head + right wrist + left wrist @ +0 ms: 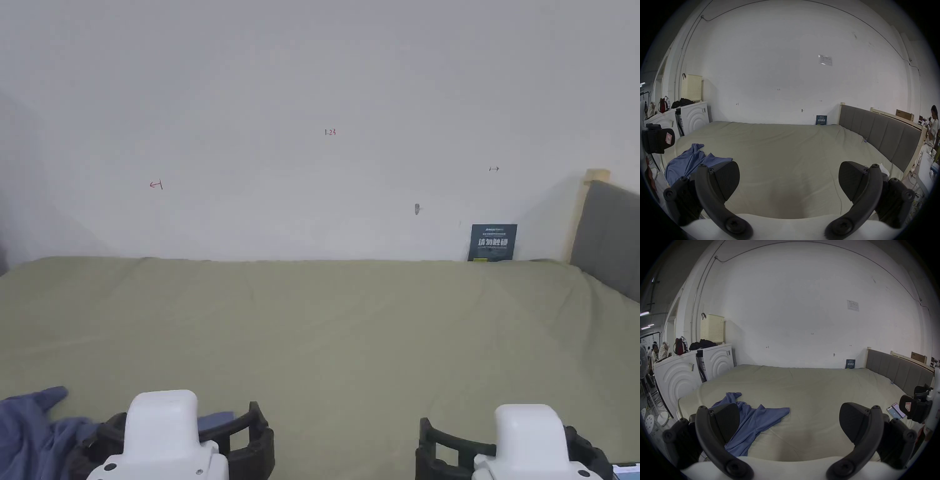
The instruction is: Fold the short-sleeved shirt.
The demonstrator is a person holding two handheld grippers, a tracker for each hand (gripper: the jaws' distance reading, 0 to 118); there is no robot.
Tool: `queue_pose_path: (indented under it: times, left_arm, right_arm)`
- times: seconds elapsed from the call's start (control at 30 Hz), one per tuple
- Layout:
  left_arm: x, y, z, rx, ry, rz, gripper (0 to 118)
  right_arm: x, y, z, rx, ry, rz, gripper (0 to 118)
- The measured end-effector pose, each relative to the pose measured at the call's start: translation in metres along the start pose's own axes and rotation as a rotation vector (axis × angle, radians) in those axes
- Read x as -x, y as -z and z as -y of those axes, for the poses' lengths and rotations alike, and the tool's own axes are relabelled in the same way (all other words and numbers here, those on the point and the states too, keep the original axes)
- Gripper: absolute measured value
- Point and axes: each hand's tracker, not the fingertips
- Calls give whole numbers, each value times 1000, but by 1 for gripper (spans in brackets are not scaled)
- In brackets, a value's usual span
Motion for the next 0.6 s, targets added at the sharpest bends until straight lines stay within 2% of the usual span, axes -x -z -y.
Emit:
queue_pose_path:
  times: [0.6]
  left_arm:
    - [-1, -2, -2, -2, 11, 15, 118]
  right_arm:
    - [-2, -3, -7, -18, 11, -1, 118]
